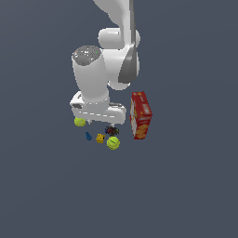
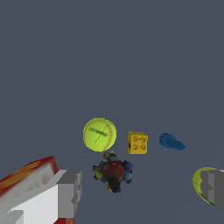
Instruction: Pick up a designated object from a clutter of objects.
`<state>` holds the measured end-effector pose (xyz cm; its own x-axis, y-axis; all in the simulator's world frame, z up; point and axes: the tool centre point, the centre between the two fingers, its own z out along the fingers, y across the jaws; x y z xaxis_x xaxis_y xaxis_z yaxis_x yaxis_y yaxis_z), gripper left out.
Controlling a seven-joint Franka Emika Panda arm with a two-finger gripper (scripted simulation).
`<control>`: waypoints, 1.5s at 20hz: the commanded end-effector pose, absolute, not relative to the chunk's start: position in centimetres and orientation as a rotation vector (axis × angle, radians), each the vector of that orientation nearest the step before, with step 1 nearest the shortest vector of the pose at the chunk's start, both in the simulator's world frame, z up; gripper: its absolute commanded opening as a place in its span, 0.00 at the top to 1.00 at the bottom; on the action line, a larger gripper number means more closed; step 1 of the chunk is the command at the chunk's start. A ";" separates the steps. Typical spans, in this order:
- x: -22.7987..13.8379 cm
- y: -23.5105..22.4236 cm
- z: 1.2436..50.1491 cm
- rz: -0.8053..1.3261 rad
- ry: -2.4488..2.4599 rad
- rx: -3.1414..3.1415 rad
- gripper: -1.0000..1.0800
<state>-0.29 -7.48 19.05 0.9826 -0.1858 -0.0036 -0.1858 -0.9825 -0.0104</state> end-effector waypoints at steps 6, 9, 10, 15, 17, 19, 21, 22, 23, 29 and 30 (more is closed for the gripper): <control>-1.5 -9.0 12.1 0.001 0.324 -3.117 0.04; -2.0 -9.4 10.2 0.001 0.334 -3.118 0.04; -2.2 -9.5 9.7 0.000 0.337 -3.119 0.04; -2.9 -9.9 7.8 0.000 0.347 -3.121 0.04; -3.0 -10.0 7.4 0.000 0.349 -3.122 0.04; -3.1 -10.1 7.2 0.000 0.350 -3.122 0.04; -3.1 -10.1 7.3 0.002 0.350 -3.122 0.04; -3.1 -10.1 7.3 0.002 0.350 -3.122 0.04; -3.1 -10.1 7.2 0.002 0.350 -3.122 0.04; -3.2 -10.0 5.4 0.002 0.350 -3.122 0.04; -3.2 -10.1 4.9 0.001 0.350 -3.122 0.04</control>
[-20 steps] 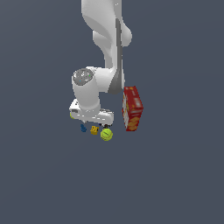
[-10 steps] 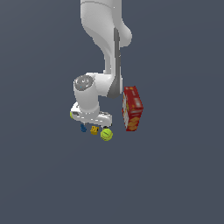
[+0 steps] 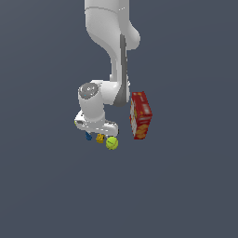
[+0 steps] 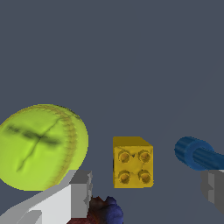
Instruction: Pick up a designated object from a clutter of objects.
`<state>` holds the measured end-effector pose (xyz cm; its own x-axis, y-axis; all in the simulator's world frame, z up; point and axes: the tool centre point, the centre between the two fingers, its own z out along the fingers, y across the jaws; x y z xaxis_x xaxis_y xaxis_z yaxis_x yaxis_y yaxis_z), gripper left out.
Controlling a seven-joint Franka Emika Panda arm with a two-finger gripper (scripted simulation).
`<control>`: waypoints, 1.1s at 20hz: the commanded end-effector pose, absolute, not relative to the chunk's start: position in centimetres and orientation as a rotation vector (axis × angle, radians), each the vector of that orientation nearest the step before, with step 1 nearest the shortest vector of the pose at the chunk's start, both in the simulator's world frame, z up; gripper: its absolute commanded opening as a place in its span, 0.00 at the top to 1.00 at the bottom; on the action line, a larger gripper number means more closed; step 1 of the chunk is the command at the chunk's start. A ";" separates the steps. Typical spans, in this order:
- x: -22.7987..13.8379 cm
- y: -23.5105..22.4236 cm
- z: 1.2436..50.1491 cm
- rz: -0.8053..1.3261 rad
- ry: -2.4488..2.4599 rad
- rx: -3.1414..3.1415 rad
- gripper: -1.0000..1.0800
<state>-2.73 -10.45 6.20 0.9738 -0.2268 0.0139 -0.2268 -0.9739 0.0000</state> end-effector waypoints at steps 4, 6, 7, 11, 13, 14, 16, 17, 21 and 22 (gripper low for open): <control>-3.2 -10.1 3.1 -0.001 -0.350 3.122 0.04; -3.2 -10.1 2.6 0.000 -0.351 3.122 0.04; -3.2 -10.1 2.4 0.000 -0.351 3.122 0.04; -3.2 -10.1 2.2 0.000 -0.351 3.122 1.00; -3.2 -10.1 2.2 0.000 -0.351 3.122 1.00; -3.2 -10.1 2.2 0.000 -0.351 3.122 1.00; -3.2 -10.1 2.2 0.000 -0.351 3.122 1.00; -3.2 -10.1 2.2 0.000 -0.351 3.122 1.00; -1.1 -11.0 4.8 0.095 -0.366 3.113 1.00; -1.1 -11.0 4.8 0.095 -0.366 3.113 1.00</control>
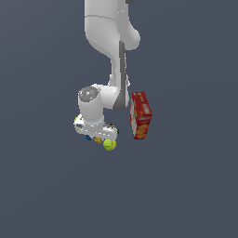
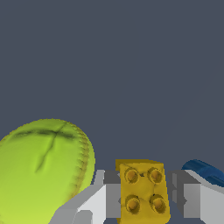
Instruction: Pick up a designated object from a clutter of objects.
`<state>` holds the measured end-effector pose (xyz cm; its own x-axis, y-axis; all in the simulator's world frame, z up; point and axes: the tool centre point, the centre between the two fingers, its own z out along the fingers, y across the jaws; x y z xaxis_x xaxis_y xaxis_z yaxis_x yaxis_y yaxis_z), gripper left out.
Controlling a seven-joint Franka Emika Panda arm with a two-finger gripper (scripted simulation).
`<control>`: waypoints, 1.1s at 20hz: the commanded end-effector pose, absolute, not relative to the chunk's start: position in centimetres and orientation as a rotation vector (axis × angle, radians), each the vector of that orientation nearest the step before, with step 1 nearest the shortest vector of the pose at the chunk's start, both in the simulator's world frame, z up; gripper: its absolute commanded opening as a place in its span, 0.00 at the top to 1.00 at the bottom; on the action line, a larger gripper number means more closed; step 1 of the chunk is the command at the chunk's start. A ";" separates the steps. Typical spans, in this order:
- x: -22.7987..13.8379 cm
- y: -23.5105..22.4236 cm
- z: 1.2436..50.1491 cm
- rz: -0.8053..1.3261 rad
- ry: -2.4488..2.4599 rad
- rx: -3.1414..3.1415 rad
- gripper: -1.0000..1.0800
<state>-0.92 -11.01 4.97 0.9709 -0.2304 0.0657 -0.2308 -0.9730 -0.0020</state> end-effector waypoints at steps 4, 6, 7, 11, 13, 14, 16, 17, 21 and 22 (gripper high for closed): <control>-1.0 -10.8 5.4 0.093 -0.366 3.113 1.00; -1.0 -10.6 6.0 0.092 -0.366 3.113 1.00; -0.9 -10.4 6.4 0.091 -0.366 3.113 1.00; -0.7 -9.7 8.5 0.085 -0.365 3.114 1.00; -0.5 -9.2 9.9 0.081 -0.365 3.114 1.00; -0.5 -8.9 10.6 0.079 -0.365 3.114 1.00; -0.3 -8.4 12.2 0.075 -0.364 3.114 1.00; -0.2 -8.1 13.1 0.073 -0.364 3.114 1.00; 0.3 -6.7 16.8 0.063 -0.363 3.114 1.00; 0.5 -6.4 17.8 0.060 -0.362 3.114 1.00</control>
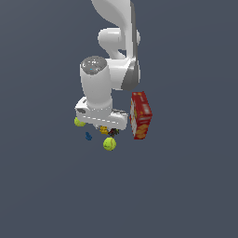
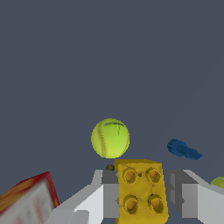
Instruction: Pick up a designated object from a clutter of objects.
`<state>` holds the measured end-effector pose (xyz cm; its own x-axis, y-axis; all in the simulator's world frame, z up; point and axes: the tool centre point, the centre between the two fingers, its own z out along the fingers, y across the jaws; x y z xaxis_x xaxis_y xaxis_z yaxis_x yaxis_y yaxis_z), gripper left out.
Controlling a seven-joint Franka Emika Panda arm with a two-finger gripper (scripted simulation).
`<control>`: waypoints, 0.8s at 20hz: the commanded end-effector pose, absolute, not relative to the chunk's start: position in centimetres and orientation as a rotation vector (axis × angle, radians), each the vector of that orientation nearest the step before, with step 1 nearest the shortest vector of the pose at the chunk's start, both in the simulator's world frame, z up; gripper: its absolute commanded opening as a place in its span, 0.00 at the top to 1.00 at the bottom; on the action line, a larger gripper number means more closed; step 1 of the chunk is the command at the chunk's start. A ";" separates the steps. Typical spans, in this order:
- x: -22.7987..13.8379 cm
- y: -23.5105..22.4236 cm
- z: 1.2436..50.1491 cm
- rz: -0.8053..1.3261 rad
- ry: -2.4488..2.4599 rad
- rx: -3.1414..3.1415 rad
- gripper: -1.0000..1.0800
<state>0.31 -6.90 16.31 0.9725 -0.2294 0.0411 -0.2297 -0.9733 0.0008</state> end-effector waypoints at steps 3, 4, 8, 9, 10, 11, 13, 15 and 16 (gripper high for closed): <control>0.9 -5.4 20.6 0.053 -0.361 3.114 1.00; 1.0 -5.1 21.6 0.050 -0.361 3.114 1.00; 1.6 -3.8 25.3 0.040 -0.359 3.115 1.00; 1.8 -3.4 26.2 0.038 -0.358 3.115 1.00; 1.9 -3.1 27.1 0.036 -0.358 3.116 1.00; 2.1 -2.8 28.1 0.033 -0.357 3.116 1.00; 2.4 -2.1 29.9 0.028 -0.356 3.117 1.00; 2.8 -1.5 31.7 0.023 -0.355 3.118 1.00; 3.0 -1.2 32.6 0.021 -0.355 3.118 1.00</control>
<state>2.74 -1.64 31.18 0.9742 -0.2249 0.0166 -0.2249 -0.9744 0.0019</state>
